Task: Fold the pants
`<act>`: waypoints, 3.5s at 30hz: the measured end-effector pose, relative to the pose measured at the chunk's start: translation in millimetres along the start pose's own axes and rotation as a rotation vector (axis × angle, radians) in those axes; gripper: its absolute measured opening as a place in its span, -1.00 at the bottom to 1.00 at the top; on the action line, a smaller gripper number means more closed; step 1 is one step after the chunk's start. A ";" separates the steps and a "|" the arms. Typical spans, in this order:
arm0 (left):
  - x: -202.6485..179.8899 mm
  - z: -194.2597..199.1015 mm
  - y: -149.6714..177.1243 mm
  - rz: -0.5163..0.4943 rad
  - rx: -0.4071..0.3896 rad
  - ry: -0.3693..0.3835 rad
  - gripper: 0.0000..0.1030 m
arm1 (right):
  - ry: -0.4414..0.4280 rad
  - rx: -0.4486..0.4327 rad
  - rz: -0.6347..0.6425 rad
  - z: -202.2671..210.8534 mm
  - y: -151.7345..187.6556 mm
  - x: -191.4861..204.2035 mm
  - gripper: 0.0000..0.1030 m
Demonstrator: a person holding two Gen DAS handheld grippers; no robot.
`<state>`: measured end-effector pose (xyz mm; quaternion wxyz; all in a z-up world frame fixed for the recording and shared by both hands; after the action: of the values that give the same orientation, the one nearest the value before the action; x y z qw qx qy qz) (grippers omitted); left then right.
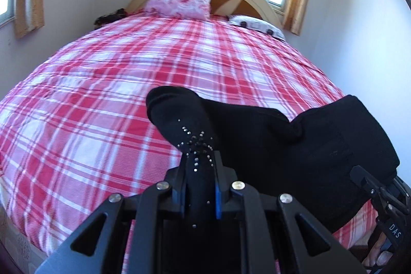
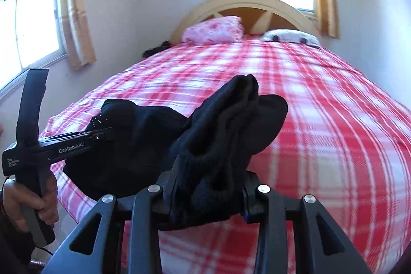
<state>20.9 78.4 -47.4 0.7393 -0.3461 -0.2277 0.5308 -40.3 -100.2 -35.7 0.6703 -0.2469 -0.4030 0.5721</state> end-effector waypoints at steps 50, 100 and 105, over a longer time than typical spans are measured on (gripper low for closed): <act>151.9 -46.1 37.4 0.020 0.100 -0.447 -0.65 | -0.170 0.233 -0.030 -229.9 1.2 104.4 -0.26; 207.5 -43.7 32.3 0.045 0.183 -0.556 0.48 | -0.177 0.294 -0.005 -257.3 -10.2 142.0 -0.01; 228.6 -12.4 41.5 0.099 0.156 -0.552 0.79 | -0.206 0.285 -0.072 -246.3 -16.6 128.6 0.07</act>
<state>79.7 298.7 -93.8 0.6469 -0.1412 -0.3614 0.6565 174.3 52.3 -125.7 0.6740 -0.0748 -0.3929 0.6211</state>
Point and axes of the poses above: each gripper's, at about its wrist camera, not at the fingertips, and z roughly against the way its jaws point, x to its left, y to its underside, the point moved 6 cm from there along -z, roughly the way its jaws point, and after that the axes turned 12 degrees about -z, right-handed, at the moved point
